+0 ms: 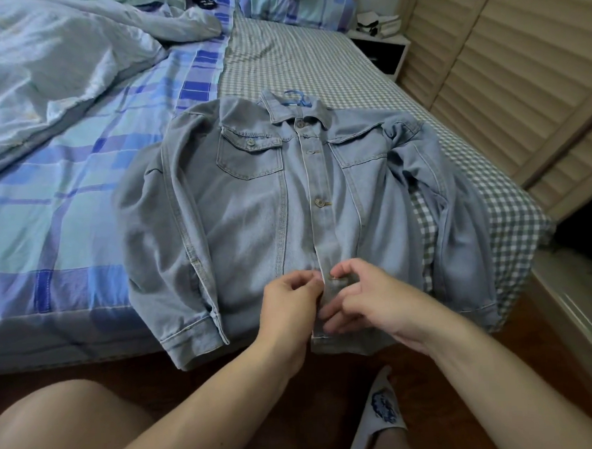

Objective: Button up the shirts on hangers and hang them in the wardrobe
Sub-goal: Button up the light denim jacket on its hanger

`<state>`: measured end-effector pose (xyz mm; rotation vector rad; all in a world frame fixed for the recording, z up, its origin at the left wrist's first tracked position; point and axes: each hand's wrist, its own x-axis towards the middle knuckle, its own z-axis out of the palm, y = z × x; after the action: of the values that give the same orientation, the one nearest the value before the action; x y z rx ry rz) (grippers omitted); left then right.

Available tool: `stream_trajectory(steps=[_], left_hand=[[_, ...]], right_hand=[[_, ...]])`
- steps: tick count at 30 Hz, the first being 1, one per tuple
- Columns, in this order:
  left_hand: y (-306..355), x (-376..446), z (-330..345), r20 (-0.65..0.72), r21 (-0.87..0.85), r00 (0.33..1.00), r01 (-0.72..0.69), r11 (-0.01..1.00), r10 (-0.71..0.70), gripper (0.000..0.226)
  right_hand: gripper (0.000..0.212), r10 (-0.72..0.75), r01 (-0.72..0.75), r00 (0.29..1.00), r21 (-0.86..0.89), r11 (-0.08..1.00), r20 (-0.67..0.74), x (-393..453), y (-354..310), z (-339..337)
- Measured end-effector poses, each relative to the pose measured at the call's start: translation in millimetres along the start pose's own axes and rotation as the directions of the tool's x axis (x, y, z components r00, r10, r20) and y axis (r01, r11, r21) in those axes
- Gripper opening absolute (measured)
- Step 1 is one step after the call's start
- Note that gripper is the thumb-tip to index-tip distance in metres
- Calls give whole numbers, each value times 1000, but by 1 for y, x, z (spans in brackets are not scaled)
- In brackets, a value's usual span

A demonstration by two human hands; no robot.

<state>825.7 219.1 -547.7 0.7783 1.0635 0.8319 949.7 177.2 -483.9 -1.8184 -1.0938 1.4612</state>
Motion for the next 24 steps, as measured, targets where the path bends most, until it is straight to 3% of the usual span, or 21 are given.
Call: stream_trajectory(steps=[2,5,8,11,13,17,20,24], left_hand=[[0,-1,0,28,-60,996,84,995,-82,40],[0,-1,-1,-42,-52,996,71,996,-73,20],[5,3,-4,-68,-108,994,77,991,-84,13],[11,2,-4,-67,-159,995,62,985,-73,13],[12,-1,-3,-41,-171,998,38,984,-45,11],[12,-6,-2,-31,-162,1000,1,987,-6,8],[15,-7,-2,-47,-150,999,7,989,-14,11],[13,-3,-1,-75,-102,997,7,995,-14,18]], right_hand=[[54,-14,14,1000,-19,1000,-12,0,7,9],[54,-22,22,1000,-40,999,11,-2,9,15],[37,-119,67,984,-342,937,-134,2,8,9],[16,-373,157,876,-553,818,-304,11,13,-3],[12,-515,256,802,-603,756,-304,11,14,-10],[13,-441,277,838,-446,851,-321,19,24,-10],[15,-324,274,875,-183,944,-359,25,28,-1],[14,-161,203,922,85,975,-351,25,20,5]])
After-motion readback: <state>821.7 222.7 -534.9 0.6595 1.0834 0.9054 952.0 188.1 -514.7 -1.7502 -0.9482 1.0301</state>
